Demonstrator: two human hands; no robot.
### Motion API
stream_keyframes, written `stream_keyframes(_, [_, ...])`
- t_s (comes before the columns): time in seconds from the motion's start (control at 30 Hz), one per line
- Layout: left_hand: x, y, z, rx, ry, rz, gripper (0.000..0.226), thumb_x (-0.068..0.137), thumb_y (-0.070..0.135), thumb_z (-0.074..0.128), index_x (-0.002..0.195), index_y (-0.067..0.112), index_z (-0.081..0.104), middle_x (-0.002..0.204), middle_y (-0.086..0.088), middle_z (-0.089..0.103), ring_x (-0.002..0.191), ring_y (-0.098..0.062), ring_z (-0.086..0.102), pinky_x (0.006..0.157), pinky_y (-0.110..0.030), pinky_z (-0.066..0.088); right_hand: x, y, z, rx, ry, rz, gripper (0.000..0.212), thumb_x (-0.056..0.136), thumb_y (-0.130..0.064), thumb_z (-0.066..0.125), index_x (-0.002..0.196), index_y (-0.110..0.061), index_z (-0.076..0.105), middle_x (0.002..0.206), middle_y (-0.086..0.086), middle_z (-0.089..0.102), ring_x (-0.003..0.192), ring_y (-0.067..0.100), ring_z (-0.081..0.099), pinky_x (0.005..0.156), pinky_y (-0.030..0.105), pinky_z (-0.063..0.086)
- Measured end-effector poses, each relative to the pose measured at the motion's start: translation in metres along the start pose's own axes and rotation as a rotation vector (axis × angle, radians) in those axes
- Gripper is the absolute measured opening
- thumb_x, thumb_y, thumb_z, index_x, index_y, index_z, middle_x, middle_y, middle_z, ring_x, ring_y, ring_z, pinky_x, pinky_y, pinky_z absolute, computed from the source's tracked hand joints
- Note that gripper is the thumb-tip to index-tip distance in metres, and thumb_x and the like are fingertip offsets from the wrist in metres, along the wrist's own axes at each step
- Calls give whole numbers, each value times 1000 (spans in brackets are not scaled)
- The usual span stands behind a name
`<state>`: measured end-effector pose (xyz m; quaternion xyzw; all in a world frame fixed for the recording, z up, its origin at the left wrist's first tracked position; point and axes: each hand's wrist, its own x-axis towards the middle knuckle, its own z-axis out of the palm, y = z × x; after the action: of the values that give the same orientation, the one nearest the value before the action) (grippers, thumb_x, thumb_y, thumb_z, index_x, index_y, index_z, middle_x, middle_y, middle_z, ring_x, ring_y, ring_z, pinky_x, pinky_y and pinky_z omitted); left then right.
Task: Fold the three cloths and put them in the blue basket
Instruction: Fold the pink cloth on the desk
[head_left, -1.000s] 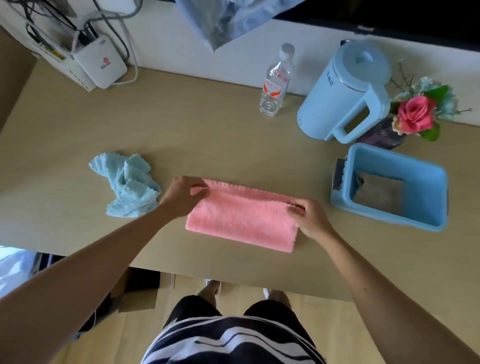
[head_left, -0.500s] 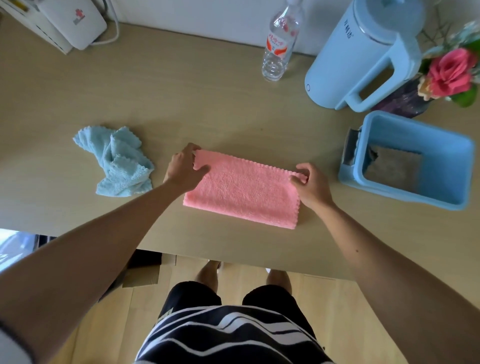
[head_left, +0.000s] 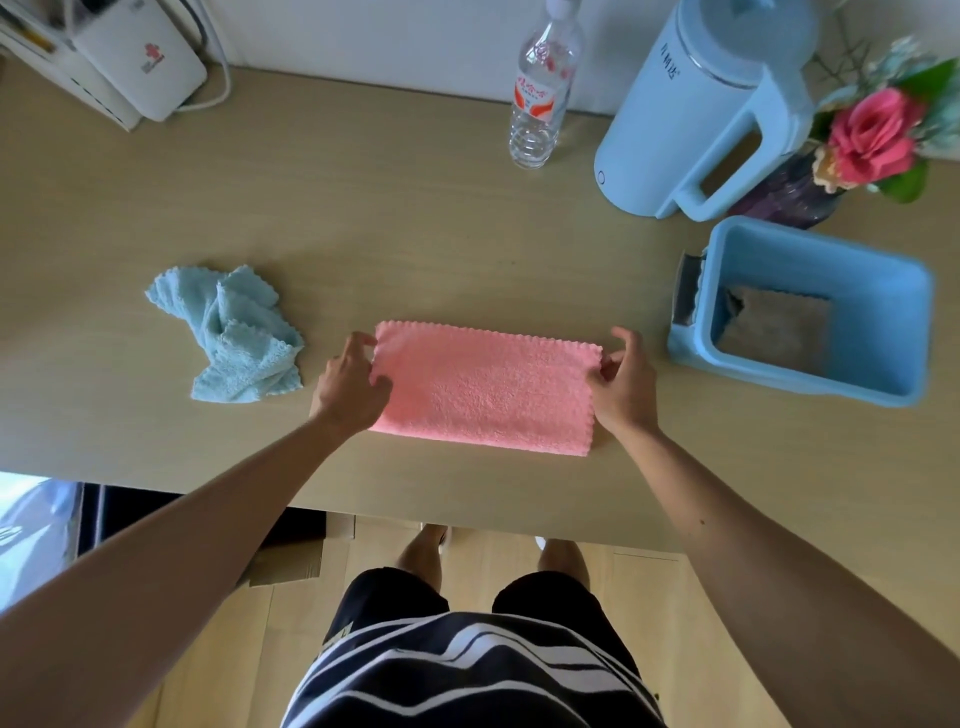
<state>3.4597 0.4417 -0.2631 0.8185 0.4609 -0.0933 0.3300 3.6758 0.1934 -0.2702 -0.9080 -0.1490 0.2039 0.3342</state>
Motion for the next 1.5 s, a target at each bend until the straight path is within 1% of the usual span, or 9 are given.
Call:
stream_keyframes(0.13, [-9, -3, -1, 287, 138, 147, 60, 69, 12, 73, 124, 10, 48, 103, -12, 59, 89, -31, 57, 75, -40, 51, -4, 1, 5, -178, 121, -210, 60, 86, -11, 72, 139, -8, 42, 108, 7, 55, 96, 20, 57, 88, 33, 52])
stream_keyframes(0.27, [-30, 7, 24, 396, 140, 435, 57, 74, 9, 73, 127, 14, 53, 120, -12, 53, 102, -25, 54, 82, -39, 56, -15, -7, 19, -378, -86, -529, 41, 84, -24, 74, 120, -11, 58, 116, 5, 57, 108, 20, 56, 96, 39, 50])
stream_keyframes(0.47, [-37, 11, 51, 502, 43, 445, 65, 86, 27, 71, 145, 21, 43, 149, -14, 40, 121, -32, 51, 94, -48, 52, -39, 8, 21, -517, -208, -480, 47, 80, -33, 76, 123, -19, 61, 123, 1, 51, 113, 20, 54, 99, 38, 48])
stream_keyframes(0.57, [-10, 19, 49, 580, 28, 519, 75, 92, 10, 60, 156, 27, 25, 166, -13, 16, 149, -35, 25, 121, -51, 25, -63, 8, 19, -541, -166, -408, 49, 83, -28, 70, 129, -18, 56, 126, 4, 52, 113, 21, 55, 97, 39, 50])
stream_keyframes(0.63, [7, 29, 44, 615, 51, 575, 78, 91, 1, 59, 156, 28, 25, 166, -15, 12, 153, -34, 13, 125, -49, 12, -83, 7, 22, -491, -214, -390, 54, 85, -26, 69, 135, -16, 53, 129, 5, 52, 117, 20, 54, 102, 38, 50])
stream_keyframes(0.9, [-18, 33, 36, 596, -97, 1099, 34, 80, 21, 78, 113, 19, 69, 123, -11, 64, 109, -25, 62, 92, -41, 57, -77, 10, 17, -521, -436, -694, 54, 73, -4, 75, 123, -21, 63, 123, -4, 54, 117, 16, 51, 101, 35, 46])
stream_keyframes(1.13, [-28, 20, 41, 650, -236, 1002, 56, 78, 38, 75, 130, 22, 59, 139, -8, 53, 133, -26, 47, 109, -41, 46, -52, 11, 11, -680, -535, -837, 49, 75, -10, 72, 121, -24, 66, 127, -4, 55, 120, 19, 52, 104, 36, 41])
stream_keyframes(1.37, [-37, 8, 39, 585, -290, 968, 85, 66, 60, 75, 138, 21, 51, 149, -6, 46, 144, -26, 35, 121, -40, 30, -54, -10, 26, -437, -565, -569, 5, 84, -26, 68, 89, -25, 67, 92, -14, 64, 93, 12, 57, 85, 35, 40])
stream_keyframes(1.5, [-46, 12, 38, 153, -320, 702, 55, 80, 47, 73, 129, 23, 62, 132, -1, 64, 127, -19, 54, 112, -42, 40, -57, -28, 14, 135, -768, -144, 27, 94, -23, 51, 70, -14, 60, 62, -9, 60, 60, 9, 57, 63, 28, 45])
